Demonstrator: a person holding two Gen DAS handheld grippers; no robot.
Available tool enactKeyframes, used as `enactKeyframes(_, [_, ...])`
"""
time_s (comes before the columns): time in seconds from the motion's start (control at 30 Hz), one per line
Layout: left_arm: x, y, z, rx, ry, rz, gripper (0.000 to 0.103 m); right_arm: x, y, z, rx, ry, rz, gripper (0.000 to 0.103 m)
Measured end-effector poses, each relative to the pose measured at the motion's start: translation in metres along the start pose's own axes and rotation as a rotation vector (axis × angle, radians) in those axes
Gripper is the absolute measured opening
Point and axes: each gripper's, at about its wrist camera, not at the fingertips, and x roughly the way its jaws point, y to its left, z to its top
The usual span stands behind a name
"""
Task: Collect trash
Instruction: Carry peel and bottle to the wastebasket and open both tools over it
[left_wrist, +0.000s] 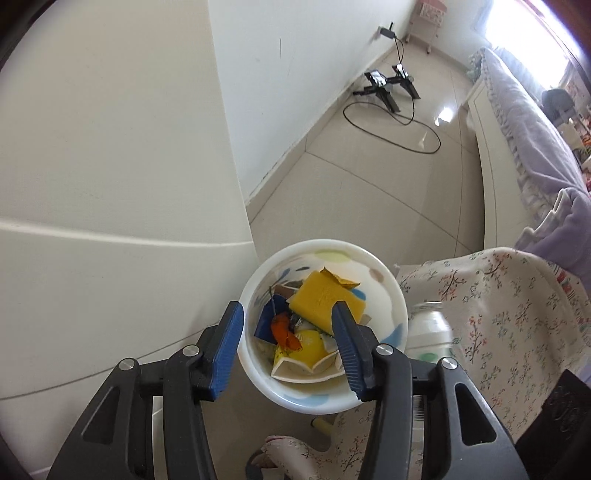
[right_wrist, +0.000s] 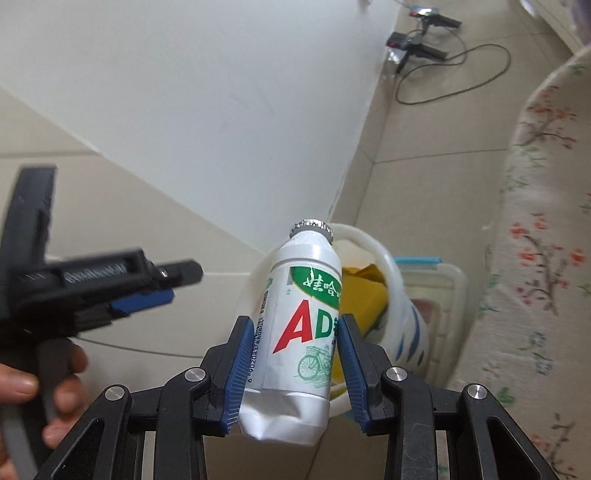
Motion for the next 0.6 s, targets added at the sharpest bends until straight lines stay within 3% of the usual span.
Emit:
enactKeyframes(0.33, [-0.013,-0.005,0.000,0.006,-0.040,0.032,0.052,0.062,0.032,-0.004,-0.198,0.066,-0.061,0.044])
enactKeyframes(0.43, [-0.015,-0.008,0.000,0.013,-0.048,0.037,0.053,0.072,0.025,-0.010,-0.196,0.091,-0.127,0.050])
enactKeyframes(0.6, [-0.016,-0.009,0.001,0.028,-0.051,0.042,0.052,0.061,0.011,-0.016,-0.125,0.073,-0.128,0.057])
